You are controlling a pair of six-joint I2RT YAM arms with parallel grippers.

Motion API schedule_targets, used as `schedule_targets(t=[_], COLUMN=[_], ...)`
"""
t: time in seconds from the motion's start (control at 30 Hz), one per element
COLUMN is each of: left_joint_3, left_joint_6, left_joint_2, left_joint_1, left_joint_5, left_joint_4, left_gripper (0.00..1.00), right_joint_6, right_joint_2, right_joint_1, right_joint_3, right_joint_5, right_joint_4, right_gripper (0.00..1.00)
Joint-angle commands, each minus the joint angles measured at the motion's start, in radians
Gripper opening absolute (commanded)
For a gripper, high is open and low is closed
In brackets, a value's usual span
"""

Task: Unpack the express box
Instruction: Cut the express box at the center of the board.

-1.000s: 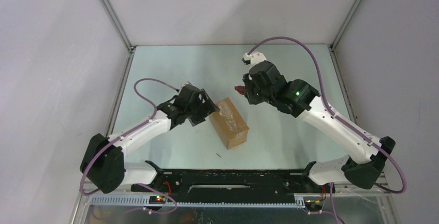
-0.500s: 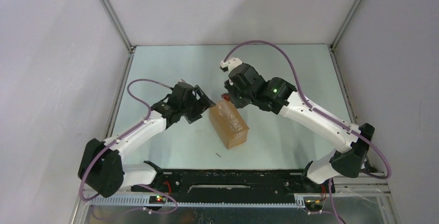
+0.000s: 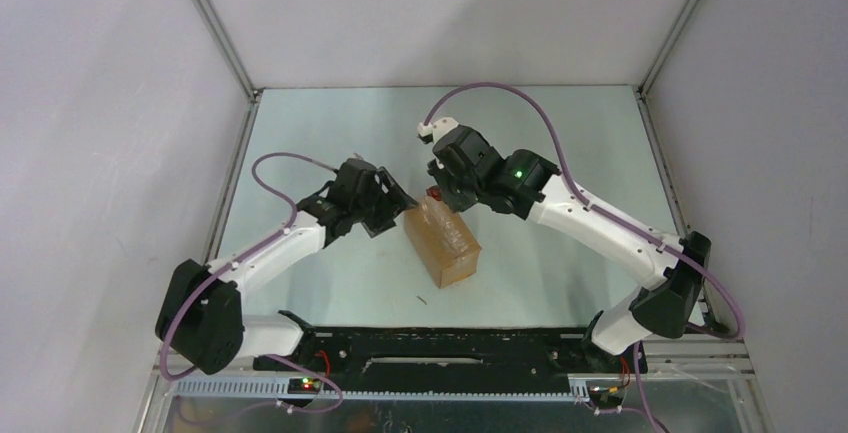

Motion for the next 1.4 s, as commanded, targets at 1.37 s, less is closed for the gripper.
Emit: schedule_targets(t=[1.37], left_joint_3=[0.002], left_joint_6=[0.134], left_joint_2=[0.013], left_joint_1=[0.027], left_joint_5=[0.089], left_joint_4=[-0.024], left_gripper=[0.61], right_joint_6=[0.010], right_joint_2=[0.034], right_joint_1=[-0.025], right_joint_3=[0.027], right_joint_5=[-0.062], right_joint_4=[0.071], right_gripper=[0.00])
